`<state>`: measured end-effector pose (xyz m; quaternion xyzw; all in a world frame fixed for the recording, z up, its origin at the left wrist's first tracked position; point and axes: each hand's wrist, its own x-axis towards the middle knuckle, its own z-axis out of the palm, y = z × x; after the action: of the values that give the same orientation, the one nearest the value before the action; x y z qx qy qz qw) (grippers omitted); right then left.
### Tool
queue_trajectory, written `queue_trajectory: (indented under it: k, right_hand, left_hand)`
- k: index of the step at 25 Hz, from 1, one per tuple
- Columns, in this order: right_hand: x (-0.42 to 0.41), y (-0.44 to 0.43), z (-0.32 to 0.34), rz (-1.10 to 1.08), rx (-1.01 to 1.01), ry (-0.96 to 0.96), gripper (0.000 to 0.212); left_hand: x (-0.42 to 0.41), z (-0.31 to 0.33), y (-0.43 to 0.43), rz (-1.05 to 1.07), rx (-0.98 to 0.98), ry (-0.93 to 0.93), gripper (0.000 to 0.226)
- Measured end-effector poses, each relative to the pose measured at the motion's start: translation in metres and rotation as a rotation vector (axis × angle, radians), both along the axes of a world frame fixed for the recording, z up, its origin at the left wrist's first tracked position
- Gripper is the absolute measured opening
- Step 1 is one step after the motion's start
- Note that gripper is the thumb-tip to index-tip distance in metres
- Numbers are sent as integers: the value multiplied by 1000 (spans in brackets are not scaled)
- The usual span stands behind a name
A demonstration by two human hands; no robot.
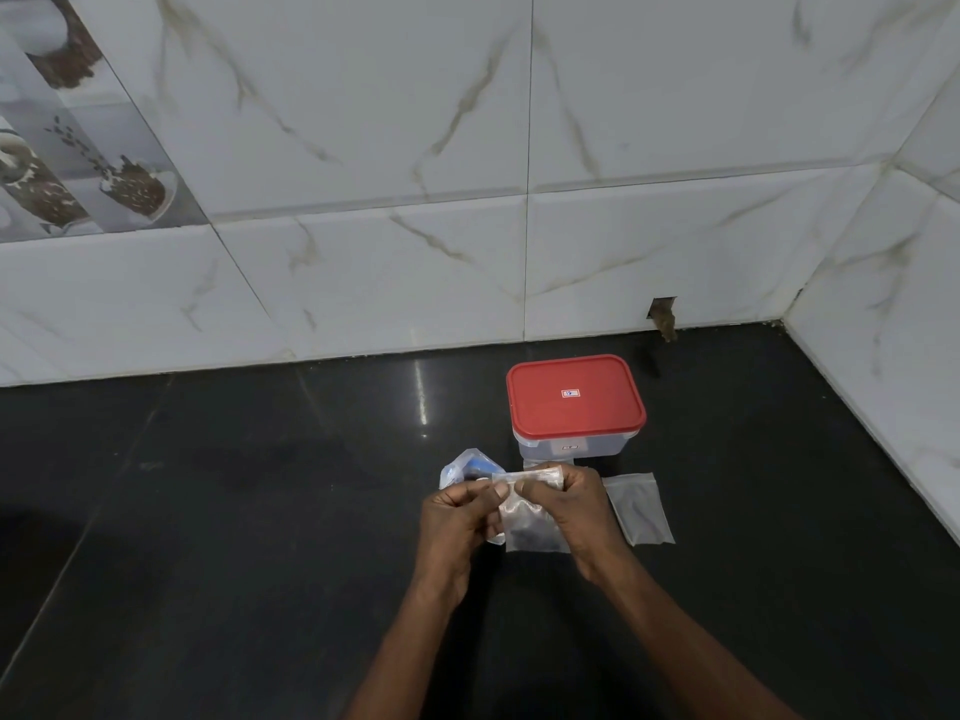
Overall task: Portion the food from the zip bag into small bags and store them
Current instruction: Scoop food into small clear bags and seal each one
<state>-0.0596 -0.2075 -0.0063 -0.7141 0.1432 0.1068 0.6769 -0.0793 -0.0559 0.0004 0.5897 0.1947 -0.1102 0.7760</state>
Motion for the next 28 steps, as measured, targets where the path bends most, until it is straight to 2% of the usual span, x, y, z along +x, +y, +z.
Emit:
queue_trajectory:
  k: [3, 6, 8, 11, 13, 15, 18, 20, 22, 25, 28]
  right_hand:
    - [-4, -3, 3, -2, 64, 3, 19]
    - [0, 1, 0, 49, -1, 57, 27]
    - [1, 4, 5, 74, -31, 118, 26]
    - [-4, 3, 14, 119, 172, 16, 12]
    - [-7, 0, 15, 130, 208, -19, 9]
    - [-6, 0, 16, 138, 156, -22, 8]
    - [-2, 1, 12, 111, -134, -15, 15]
    - [-1, 2, 6, 96, -223, -59, 11]
    - [-1, 2, 4, 84, -207, -60, 7]
    - [0, -6, 8, 26, -65, 2, 4]
    - [1, -19, 9, -10, -19, -24, 9]
  left_hand:
    - [-3, -1, 0, 3, -14, 5, 18]
    - [-2, 1, -3, -9, 81, -10, 10]
    - [0, 1, -3, -19, 136, 4, 9]
    - [3, 4, -3, -59, 134, 58, 9]
    - [5, 5, -2, -86, 111, 92, 10]
    - [7, 4, -3, -96, 126, 104, 13]
    - [9, 1, -7, -80, 208, 45, 11]
    - [10, 0, -10, -51, 293, -7, 11]
    - [8, 0, -14, -22, 309, -35, 11]
    - [7, -1, -13, 22, 226, 2, 11]
    - [9, -4, -6, 61, 169, 33, 16]
